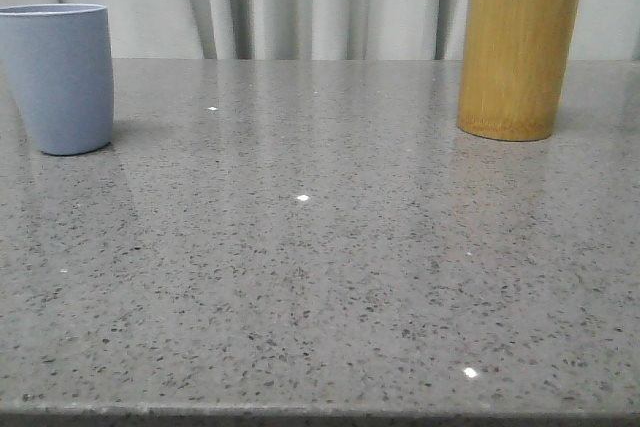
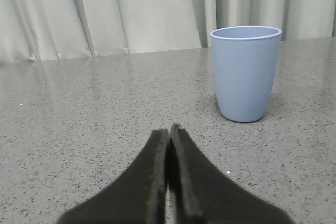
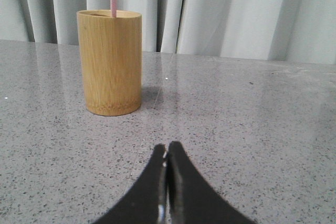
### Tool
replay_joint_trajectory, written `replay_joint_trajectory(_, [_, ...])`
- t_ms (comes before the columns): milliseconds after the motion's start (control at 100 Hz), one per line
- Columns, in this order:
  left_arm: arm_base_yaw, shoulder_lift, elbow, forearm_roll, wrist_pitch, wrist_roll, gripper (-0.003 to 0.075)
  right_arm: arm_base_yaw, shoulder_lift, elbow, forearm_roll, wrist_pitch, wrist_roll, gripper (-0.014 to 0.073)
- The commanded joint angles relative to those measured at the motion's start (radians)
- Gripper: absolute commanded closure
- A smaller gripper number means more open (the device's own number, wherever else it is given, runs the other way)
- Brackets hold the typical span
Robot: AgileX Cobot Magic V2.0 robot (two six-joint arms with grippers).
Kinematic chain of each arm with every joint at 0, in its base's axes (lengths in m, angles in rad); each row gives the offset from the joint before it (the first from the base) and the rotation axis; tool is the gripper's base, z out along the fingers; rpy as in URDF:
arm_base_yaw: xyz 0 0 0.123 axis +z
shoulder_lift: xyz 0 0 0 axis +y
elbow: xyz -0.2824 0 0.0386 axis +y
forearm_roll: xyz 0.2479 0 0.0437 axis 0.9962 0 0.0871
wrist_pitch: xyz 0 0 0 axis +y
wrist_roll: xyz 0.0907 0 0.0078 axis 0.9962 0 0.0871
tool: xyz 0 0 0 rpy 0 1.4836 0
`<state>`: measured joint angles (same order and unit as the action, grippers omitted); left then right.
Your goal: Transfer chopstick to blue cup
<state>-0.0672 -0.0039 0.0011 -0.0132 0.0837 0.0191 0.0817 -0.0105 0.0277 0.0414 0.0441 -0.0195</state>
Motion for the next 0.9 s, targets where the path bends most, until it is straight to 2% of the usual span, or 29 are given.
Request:
replay_joint_trajectory(0, [0.004,-0.035,0.011,0.001,-0.084,-0.008,0.0739,-0.006,-0.021,0.0,-0.003,-0.088,-0.004,0.0662])
replay_joint_trajectory(100, [0.004,-0.035,0.011,0.001,-0.084,-0.008,0.0739,-0.005,-0.021,-0.001,-0.003,-0.14,-0.004,0.0662])
replay_joint_trajectory(210, [0.004,-0.035,0.007,-0.002,-0.162,-0.008,0.0739,-0.005,-0.021,-0.008,0.001,-0.234,-0.004,0.0662])
replay_joint_trajectory(330, [0.004,-0.033,-0.038,-0.014,-0.13,-0.008,0.0739,-0.005,-0.014,-0.084,0.01,-0.187,-0.004,0.0662])
replay_joint_trajectory(510, [0.004,0.045,-0.202,-0.094,0.031,-0.009,0.0739,-0.005,0.078,-0.332,0.012,0.119,-0.004,0.0662])
replay_joint_trajectory(610, [0.004,0.134,-0.357,-0.19,0.152,-0.009,0.0739,-0.005,0.172,-0.483,0.012,0.27,-0.004,0.0662])
replay_joint_trajectory(720, [0.004,0.279,-0.543,-0.235,0.369,-0.011,0.0739,-0.005,0.294,-0.641,0.012,0.442,-0.004,0.0662])
replay_joint_trajectory(800, [0.004,0.389,-0.698,-0.249,0.553,-0.011,0.0739,-0.005,0.37,-0.733,0.012,0.497,-0.004,0.0662])
replay_joint_trajectory(890, [0.004,0.506,-0.834,-0.256,0.692,-0.011,0.0739,-0.005,0.44,-0.793,0.014,0.526,-0.004,0.0662])
